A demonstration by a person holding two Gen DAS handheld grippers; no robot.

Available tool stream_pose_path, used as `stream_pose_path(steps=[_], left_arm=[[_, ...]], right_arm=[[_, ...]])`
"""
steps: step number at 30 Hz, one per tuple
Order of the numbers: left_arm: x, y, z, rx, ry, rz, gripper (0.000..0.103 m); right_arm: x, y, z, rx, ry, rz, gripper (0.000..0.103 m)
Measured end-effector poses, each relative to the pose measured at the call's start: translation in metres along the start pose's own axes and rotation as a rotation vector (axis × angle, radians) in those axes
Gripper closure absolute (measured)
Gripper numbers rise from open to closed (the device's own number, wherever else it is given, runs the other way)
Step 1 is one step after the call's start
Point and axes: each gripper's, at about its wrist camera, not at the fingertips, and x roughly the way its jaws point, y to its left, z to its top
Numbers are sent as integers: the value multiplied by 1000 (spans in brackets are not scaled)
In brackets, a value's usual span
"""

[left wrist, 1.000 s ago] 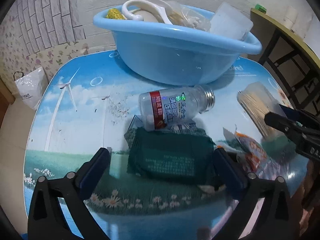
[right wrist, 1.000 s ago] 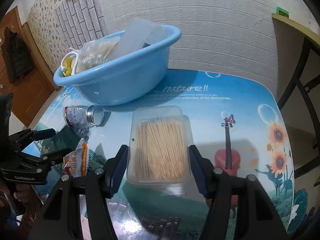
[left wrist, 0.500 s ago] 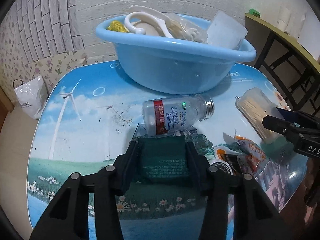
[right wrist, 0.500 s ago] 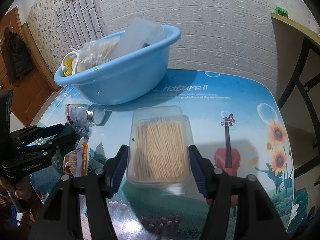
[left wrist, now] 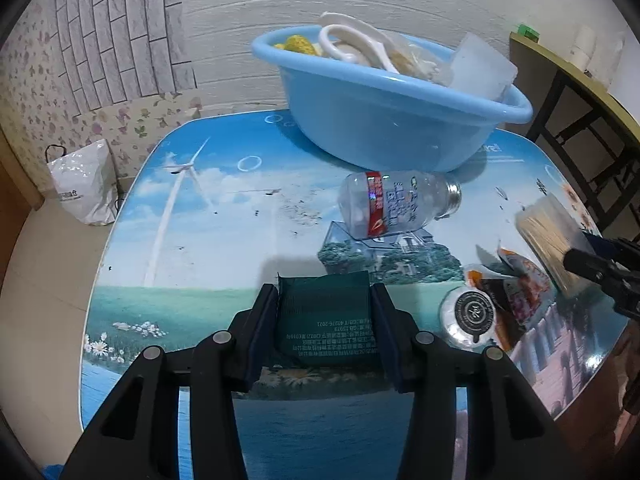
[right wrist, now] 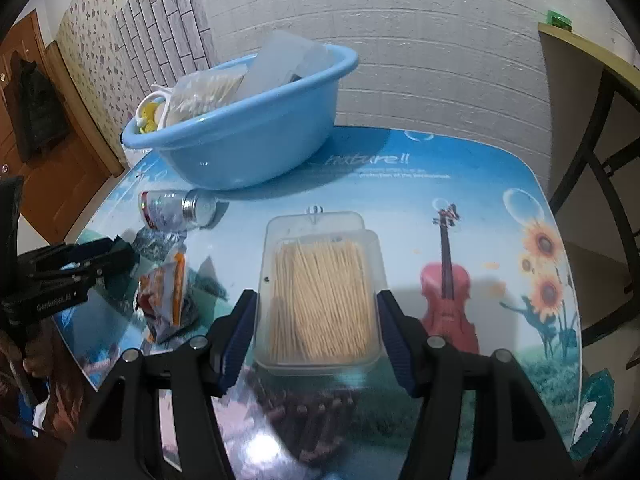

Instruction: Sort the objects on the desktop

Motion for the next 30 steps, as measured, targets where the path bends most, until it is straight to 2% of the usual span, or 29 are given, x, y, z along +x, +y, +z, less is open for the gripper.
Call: stream_pose_path(steps=[7, 12, 25, 30], left_arm=[[2, -2, 0, -5, 23, 20, 42], [3, 5, -4, -28, 13, 35, 30], [7, 3, -9, -16, -41, 61, 16], [6, 3, -10, -17, -49, 62, 15]], right_arm=[[-4, 5, -5, -22, 11, 0, 43], [4, 9, 1, -46, 11, -17, 33], [23, 13, 6, -51, 28, -34, 32], [24, 15, 4, -54, 13, -38, 25]])
